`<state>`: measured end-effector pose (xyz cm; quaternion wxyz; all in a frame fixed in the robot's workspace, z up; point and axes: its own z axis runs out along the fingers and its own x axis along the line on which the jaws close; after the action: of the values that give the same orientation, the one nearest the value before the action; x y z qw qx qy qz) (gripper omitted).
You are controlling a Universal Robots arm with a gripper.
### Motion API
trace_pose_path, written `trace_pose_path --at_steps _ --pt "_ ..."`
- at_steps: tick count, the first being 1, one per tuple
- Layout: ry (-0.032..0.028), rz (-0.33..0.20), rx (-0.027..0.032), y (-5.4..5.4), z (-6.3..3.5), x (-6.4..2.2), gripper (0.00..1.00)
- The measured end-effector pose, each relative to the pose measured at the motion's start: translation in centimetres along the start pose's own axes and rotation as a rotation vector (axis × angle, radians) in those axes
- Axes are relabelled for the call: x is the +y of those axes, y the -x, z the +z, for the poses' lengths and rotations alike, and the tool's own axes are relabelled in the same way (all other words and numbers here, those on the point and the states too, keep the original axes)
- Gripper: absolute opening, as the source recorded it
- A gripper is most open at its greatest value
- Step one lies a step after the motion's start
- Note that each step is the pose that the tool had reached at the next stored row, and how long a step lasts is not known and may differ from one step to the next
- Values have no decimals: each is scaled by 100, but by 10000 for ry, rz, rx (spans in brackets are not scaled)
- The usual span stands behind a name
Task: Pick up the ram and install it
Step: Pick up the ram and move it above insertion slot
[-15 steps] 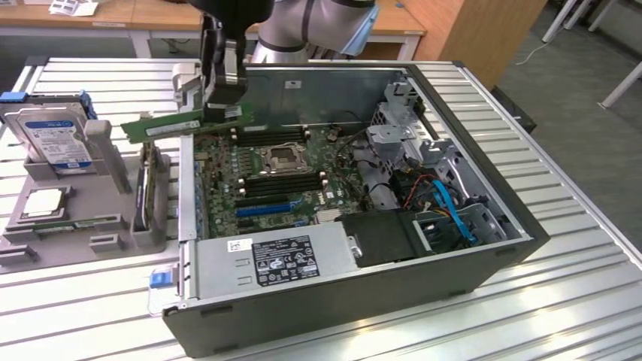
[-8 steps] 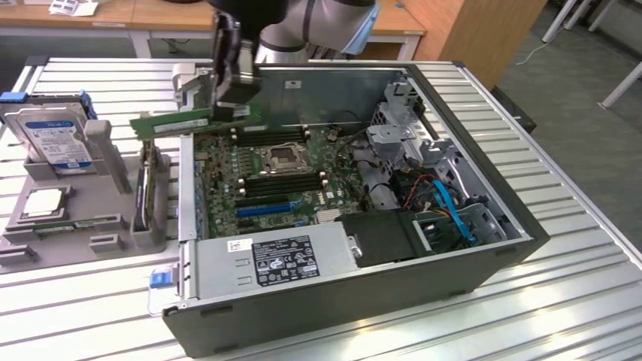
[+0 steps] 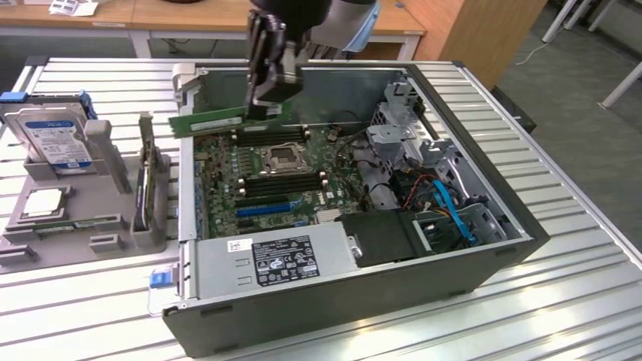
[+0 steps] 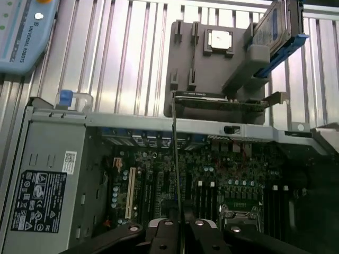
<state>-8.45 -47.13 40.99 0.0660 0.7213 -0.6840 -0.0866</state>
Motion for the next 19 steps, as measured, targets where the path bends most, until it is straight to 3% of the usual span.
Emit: trace_pose_path --at_steps 17,19 --pt "10 -4 -26 -27 -165 -753 14" --pt "15 -4 -25 -29 -174 -791 14"
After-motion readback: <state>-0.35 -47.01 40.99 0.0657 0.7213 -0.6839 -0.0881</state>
